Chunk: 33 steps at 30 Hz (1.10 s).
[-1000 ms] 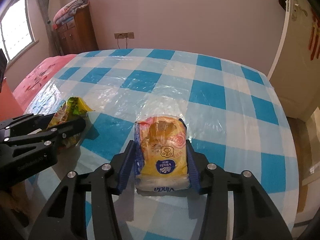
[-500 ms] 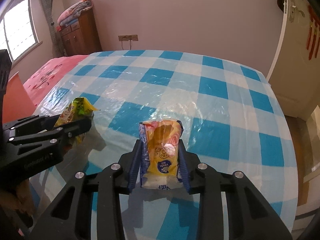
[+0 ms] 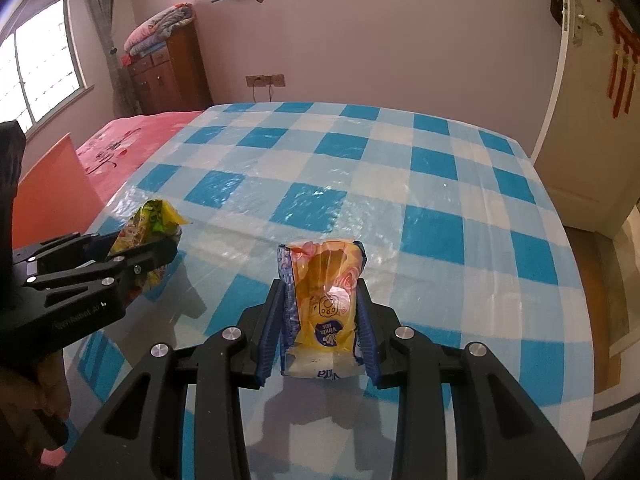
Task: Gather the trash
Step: 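Lift both held packs and carry them toward the orange bucket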
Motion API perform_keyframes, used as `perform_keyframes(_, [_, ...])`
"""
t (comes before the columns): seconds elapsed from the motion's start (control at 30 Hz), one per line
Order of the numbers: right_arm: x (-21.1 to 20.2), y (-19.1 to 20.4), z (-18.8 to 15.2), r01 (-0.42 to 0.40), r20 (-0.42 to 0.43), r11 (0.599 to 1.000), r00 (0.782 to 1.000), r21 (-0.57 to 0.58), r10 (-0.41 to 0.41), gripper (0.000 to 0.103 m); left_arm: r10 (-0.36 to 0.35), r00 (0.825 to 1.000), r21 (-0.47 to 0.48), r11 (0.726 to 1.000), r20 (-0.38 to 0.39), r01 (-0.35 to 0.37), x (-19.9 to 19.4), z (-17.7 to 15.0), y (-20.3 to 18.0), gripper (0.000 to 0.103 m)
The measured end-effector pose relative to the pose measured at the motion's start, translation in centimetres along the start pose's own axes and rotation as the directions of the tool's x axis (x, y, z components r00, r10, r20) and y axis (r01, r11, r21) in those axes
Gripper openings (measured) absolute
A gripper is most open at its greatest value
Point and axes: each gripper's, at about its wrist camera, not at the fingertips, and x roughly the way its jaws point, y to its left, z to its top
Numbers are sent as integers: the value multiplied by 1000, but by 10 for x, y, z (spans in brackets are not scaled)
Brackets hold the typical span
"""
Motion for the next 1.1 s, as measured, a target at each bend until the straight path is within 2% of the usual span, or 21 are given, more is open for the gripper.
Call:
perform_keyframes(0.53, [-48,43,-17,3,13,1000,1000,-19,-3,36,17,996,-18,1000,84,-16,-65,-22,30,42])
perform_keyframes(0.83, [-54,64,-9,-54,10,997,998,-53,55,36,58,991,-58,997,118,-51,-90,-20,52,43])
perform_keyframes(1.1, [-50,82,13,-141,9,988,990,-66,142,36,101,984,-91,992,144,-88,-109,-9,72,43])
